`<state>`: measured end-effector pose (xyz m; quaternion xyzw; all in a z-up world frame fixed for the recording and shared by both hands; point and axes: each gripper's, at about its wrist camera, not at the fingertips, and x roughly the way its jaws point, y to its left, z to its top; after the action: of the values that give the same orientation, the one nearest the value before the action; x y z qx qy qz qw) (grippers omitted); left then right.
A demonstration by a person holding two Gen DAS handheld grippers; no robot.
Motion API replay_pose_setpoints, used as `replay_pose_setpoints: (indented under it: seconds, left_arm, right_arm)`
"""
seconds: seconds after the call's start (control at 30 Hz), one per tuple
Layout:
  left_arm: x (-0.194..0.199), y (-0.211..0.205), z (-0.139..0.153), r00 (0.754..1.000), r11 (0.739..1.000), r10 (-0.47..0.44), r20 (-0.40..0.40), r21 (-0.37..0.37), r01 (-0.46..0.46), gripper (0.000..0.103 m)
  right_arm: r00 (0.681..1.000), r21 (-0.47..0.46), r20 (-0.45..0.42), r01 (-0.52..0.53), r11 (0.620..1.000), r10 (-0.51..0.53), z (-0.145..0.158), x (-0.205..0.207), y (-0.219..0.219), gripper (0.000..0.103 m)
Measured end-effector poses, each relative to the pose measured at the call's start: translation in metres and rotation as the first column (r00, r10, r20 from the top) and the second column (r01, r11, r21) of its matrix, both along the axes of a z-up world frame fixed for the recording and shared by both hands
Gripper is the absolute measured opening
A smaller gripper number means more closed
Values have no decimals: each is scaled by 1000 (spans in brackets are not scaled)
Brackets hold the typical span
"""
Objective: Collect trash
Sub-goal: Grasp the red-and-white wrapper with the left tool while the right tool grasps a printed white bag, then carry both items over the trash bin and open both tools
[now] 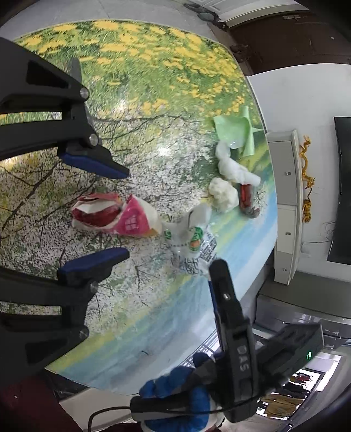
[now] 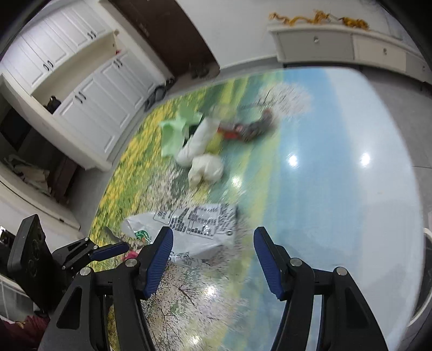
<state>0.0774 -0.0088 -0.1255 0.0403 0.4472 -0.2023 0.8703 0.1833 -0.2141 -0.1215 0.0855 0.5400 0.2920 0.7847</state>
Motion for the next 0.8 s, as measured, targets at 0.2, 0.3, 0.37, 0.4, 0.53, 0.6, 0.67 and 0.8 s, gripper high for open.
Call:
replay_pose_setpoints:
  seconds: [0.2,0.3,0.37,0.4,0.53,0.6,0.67,0.8]
  left_arm:
    - [-1,-2,-9,1000,1000,5,-14,-8,-5,31]
    - [-2,-1,-8,1000,1000,16,-3,-12,-16,30]
    - [-4,0,-5,1000,999,30,5,-22,-29,30]
    - [-4,1,-4,999,999,37,9,-26,-37,30]
    - [-4,2,5,998,997,66,21,-37,-65,30]
    - [-2,0,11,997,997,69,21,-35,-68,30]
    - [1,-8,18,998,998,57,19,-28,-57,30]
    - [10,-41,37,1000,1000,-8,22,-28,8,30]
  right_arm:
    - [999,-47,-40,-20,999,18,-18,4,15,41]
    - [999,-43,-32,-31,999,30,-21,4,16,18]
    - [999,-28,-13,-35,999,35,-18,0,13,16]
    - [999,-20,1,-36,999,36,-16,-2,11,15]
    - [996,-1,76,-37,999,37,-1,-13,-1,14]
    - [993,20,114,-20,1000,17,9,-18,-15,14]
    - [989,40,147,14,999,-20,20,-20,-34,14]
    - [971,70,199,121,990,-133,36,-27,-94,14]
